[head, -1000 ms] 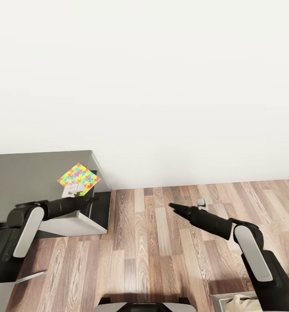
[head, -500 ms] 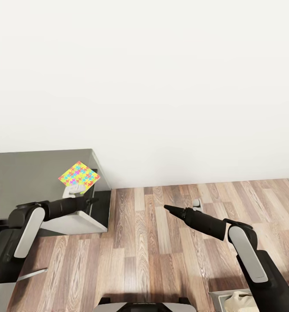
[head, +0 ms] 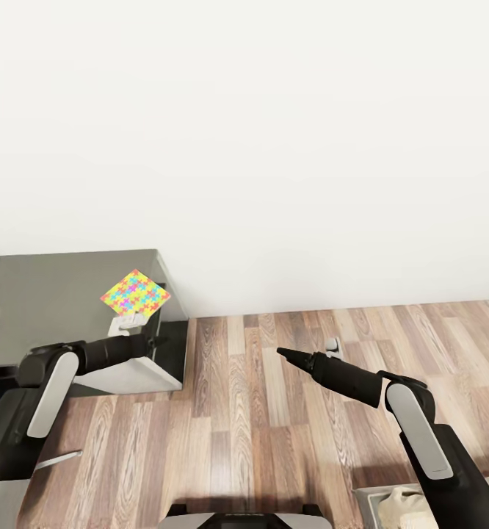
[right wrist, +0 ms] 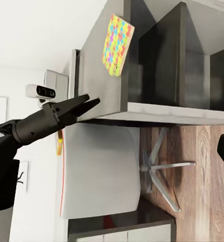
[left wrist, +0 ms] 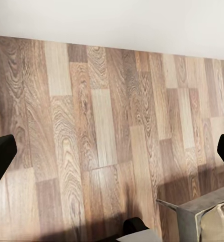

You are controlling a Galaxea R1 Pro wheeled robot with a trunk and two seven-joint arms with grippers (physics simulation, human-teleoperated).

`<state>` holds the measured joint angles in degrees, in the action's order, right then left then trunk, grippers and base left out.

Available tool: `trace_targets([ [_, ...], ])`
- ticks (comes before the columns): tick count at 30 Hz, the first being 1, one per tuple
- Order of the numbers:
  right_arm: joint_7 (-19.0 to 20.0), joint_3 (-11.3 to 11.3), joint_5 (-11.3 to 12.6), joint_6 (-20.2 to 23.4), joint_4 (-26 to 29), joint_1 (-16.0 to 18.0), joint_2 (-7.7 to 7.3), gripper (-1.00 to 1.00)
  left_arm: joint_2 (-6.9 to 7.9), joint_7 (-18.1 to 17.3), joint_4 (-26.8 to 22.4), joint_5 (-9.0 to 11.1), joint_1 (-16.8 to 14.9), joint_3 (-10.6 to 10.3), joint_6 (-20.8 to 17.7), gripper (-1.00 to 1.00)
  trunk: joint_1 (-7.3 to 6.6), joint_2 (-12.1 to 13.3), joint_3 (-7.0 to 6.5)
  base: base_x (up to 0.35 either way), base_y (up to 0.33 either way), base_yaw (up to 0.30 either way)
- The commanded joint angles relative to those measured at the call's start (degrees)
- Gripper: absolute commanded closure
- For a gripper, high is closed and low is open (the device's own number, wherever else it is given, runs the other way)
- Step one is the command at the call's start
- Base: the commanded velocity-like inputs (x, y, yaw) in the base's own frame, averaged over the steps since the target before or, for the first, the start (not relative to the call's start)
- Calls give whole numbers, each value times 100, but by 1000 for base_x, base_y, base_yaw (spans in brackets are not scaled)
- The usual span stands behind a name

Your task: Put all the toys in the child's room - the three board games (two on the bed and one on the table), the two jigsaw puzzles on the table, and the tennis ball on the table - inside the toy box on the table in the child's room.

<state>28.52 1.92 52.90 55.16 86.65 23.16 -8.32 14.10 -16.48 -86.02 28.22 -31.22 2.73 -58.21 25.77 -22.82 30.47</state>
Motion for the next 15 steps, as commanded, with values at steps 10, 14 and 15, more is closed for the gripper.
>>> trace_targets([
  [10,26,2,-35,5,-14,4,-3,-100,-18,-57,13,-62,-7,8,-16,-100,1,-10,8,-41,0,0],
  [14,-32,2,-38,4,-16,4,-3,-100,-39,-63,15,-62,-5,8,-15,-100,1,-10,8,-2,0,0],
  [15,-55,2,-38,4,-18,4,-3,-100,-42,-64,15,-62,-4,11,-15,-100,1,-10,8,0,0,0],
])
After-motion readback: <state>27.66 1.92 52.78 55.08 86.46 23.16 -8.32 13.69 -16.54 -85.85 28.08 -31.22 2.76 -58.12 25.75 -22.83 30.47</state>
